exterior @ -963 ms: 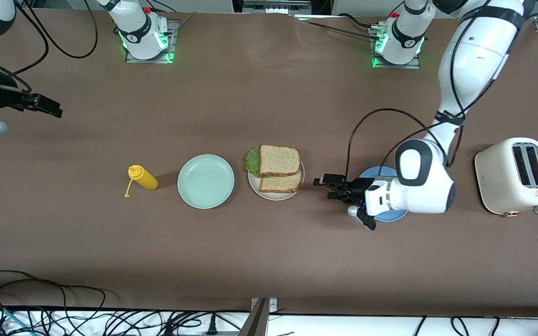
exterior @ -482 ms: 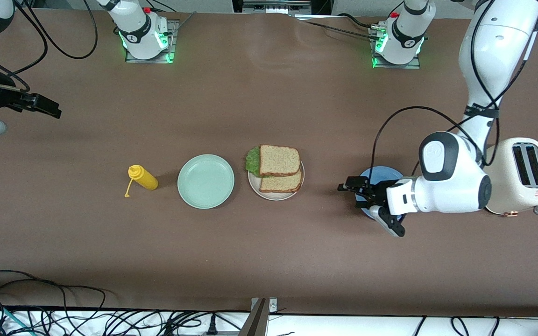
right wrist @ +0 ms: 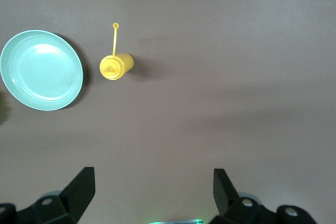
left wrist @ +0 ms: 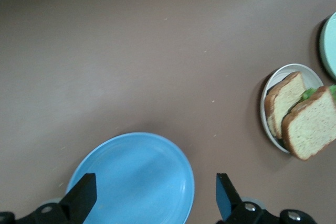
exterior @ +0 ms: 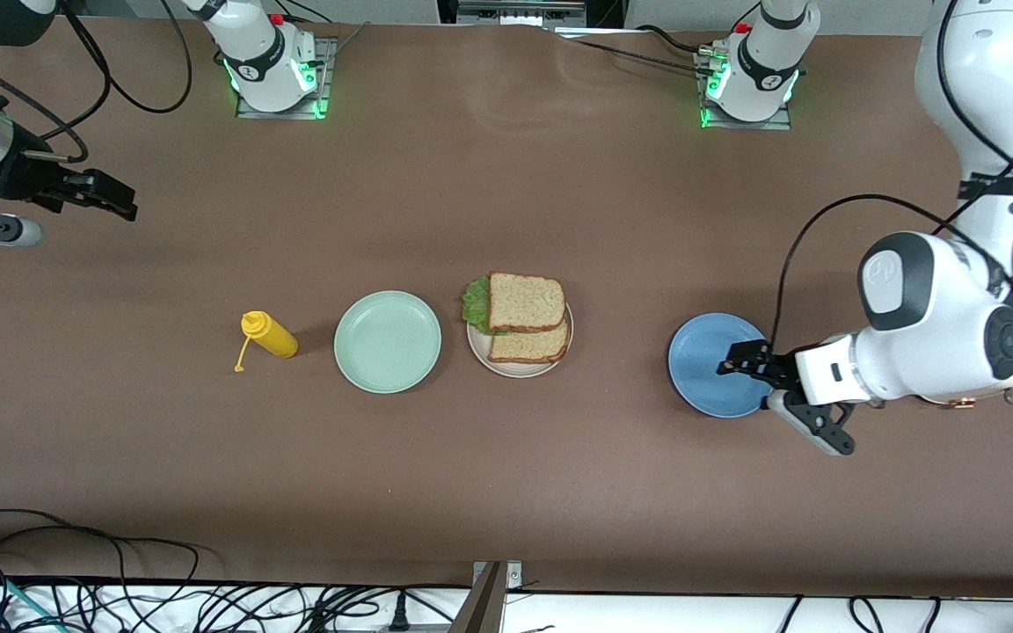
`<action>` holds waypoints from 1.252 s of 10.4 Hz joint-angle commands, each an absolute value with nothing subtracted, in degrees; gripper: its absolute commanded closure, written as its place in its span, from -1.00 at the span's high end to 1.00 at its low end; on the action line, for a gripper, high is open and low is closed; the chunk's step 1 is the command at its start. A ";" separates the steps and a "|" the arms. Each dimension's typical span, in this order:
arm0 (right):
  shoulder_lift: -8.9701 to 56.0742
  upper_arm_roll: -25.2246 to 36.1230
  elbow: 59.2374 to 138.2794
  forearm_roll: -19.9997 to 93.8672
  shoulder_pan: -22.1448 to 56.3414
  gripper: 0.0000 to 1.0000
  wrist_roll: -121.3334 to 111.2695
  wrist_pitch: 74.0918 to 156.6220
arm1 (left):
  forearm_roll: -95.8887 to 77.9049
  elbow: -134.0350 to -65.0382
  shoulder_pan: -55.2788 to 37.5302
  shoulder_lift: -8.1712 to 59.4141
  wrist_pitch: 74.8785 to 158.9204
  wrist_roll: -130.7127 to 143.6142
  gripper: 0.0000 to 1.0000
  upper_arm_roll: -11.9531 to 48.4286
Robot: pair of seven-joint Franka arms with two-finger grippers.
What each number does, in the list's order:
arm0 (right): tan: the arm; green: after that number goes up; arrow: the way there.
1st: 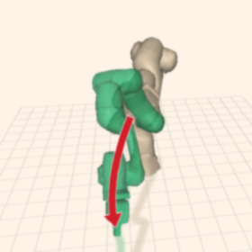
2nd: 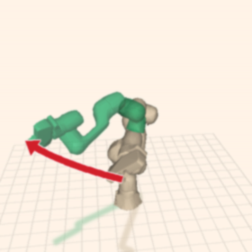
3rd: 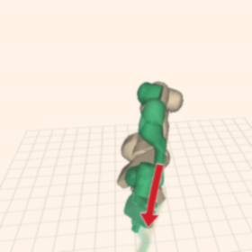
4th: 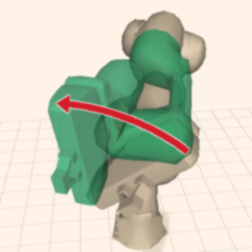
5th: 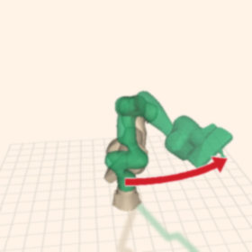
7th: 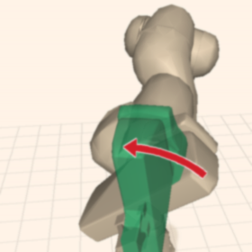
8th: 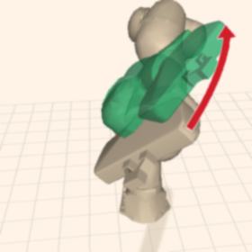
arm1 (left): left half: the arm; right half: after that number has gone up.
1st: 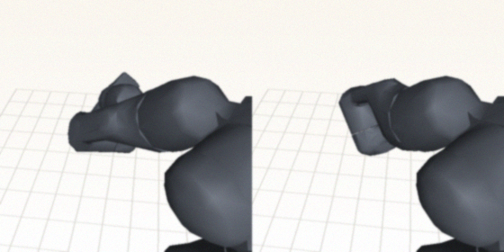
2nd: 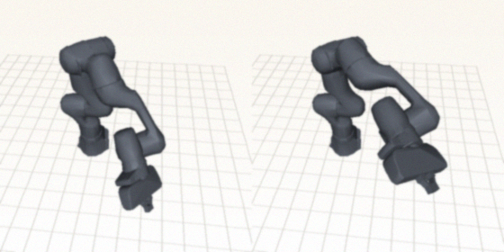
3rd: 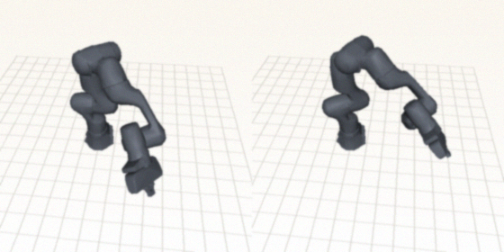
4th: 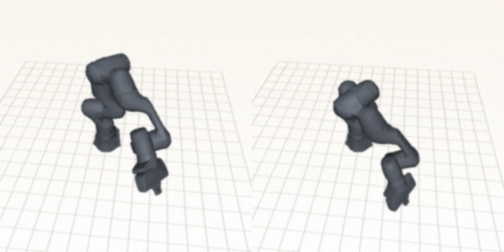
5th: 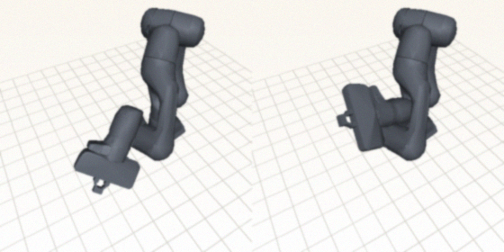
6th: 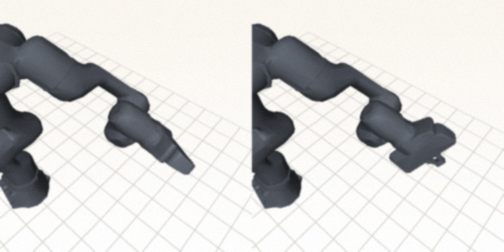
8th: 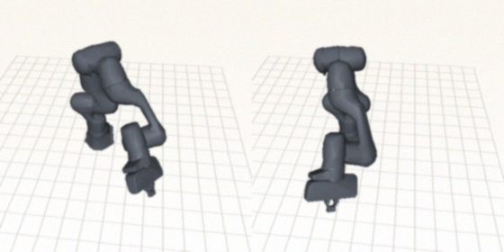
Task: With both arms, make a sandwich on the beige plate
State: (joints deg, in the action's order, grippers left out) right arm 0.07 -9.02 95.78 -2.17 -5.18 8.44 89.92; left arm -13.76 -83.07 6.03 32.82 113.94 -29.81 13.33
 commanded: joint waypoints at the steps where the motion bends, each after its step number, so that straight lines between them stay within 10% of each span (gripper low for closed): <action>1: 0.00 -9.40 94.66 -2.02 -5.36 1.00 8.79 88.68 | -6.28 -91.82 4.75 21.75 112.68 -25.86 1.00 10.12; 5: 0.35 -9.23 93.60 -2.02 -5.36 1.00 8.70 88.59 | -4.31 -99.49 -2.71 6.97 109.19 -21.56 1.00 -2.18; 13: 0.35 -9.23 93.60 -1.84 -5.45 1.00 8.26 88.68 | 1.31 -97.03 0.61 -1.84 97.12 -4.13 1.00 5.18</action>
